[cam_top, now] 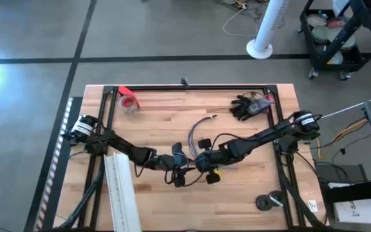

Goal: Ziptie cables
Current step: Put a zip tie on the cables

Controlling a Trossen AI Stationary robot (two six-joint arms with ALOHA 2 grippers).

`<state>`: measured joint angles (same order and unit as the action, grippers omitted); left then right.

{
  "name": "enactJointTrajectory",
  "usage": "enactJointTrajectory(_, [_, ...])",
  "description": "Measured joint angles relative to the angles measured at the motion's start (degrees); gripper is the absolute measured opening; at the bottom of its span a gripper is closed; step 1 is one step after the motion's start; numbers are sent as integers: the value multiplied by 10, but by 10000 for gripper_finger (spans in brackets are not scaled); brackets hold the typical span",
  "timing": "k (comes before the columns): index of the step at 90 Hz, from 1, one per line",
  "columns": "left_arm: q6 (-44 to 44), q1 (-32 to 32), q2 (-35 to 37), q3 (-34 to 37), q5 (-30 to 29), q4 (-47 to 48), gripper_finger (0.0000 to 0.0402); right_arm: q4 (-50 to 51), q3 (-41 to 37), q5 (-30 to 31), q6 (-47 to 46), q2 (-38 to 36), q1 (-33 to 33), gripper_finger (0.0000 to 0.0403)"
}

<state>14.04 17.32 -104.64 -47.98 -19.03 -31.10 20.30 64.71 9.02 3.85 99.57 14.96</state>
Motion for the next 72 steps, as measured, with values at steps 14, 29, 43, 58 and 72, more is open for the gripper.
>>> enactJointTrajectory(14, [-9, -1, -3, -9, -1, -3, 102, 0, 0, 0, -2, 0, 0, 0])
enactJointTrajectory(29, [-13, -1, -4, -11, -10, -8, 86, 0, 0, 0, -2, 0, 0, 0])
enactJointTrajectory(43, [-7, -1, -4, -11, -14, -8, 73, 0, 0, 0, -2, 0, 0, 0])
enactJointTrajectory(58, [-2, -1, -4, -11, -15, -4, 45, 0, 0, 0, -3, 0, 0, 0])
enactJointTrajectory(72, [-11, 0, -4, -11, -15, 3, 22, 1, 0, 0, -3, 0, 0, 0])
